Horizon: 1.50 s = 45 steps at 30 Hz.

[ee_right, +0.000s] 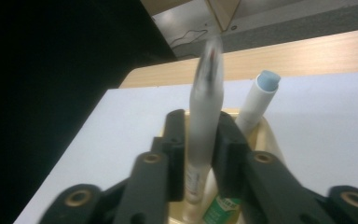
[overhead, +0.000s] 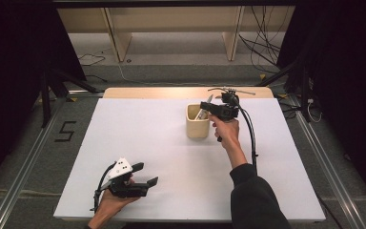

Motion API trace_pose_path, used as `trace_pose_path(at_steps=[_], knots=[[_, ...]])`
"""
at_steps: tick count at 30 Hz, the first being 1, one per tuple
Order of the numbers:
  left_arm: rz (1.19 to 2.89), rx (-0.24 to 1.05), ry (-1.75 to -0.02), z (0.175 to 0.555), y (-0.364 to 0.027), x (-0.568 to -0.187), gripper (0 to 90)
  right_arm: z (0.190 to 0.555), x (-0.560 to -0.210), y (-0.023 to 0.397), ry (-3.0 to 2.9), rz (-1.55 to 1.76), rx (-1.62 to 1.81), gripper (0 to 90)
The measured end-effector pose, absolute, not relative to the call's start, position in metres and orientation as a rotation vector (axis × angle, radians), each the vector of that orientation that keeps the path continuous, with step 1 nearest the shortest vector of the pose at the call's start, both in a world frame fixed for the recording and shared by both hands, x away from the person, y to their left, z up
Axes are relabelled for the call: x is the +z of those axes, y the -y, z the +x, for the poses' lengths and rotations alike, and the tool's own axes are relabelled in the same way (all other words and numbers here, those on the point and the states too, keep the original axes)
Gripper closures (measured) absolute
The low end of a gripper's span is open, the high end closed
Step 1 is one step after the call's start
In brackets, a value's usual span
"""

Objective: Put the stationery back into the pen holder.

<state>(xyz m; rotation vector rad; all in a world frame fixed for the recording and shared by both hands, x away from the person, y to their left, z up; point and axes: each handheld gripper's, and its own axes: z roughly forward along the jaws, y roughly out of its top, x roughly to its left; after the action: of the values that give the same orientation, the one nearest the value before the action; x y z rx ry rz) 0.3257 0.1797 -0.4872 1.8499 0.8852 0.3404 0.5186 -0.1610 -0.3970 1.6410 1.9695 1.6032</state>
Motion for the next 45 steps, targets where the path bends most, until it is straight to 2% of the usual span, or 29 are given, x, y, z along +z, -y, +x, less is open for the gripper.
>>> trace_pose_path(at_steps=[3,7,10,28,45], knots=[[1.852,0.337,-0.885,0.326,-0.18,-0.487,19.1,0.518,-0.395,0.162,-1.959,1.641,1.59,56.5],[1.85,0.339,-0.885,0.326,-0.179,-0.488,19.0,0.516,-0.391,0.17,-1.918,1.646,1.608,45.8],[1.85,0.339,-0.884,0.326,-0.179,-0.488,19.1,0.514,-0.387,0.175,-1.9,1.647,1.611,41.5],[1.85,0.343,-0.891,0.326,-0.18,-0.489,19.0,0.477,-0.387,0.201,-1.95,1.516,1.572,35.8],[1.845,0.346,-0.889,0.326,-0.179,-0.488,19.0,0.433,-0.394,0.195,-2.05,1.355,1.595,29.6]])
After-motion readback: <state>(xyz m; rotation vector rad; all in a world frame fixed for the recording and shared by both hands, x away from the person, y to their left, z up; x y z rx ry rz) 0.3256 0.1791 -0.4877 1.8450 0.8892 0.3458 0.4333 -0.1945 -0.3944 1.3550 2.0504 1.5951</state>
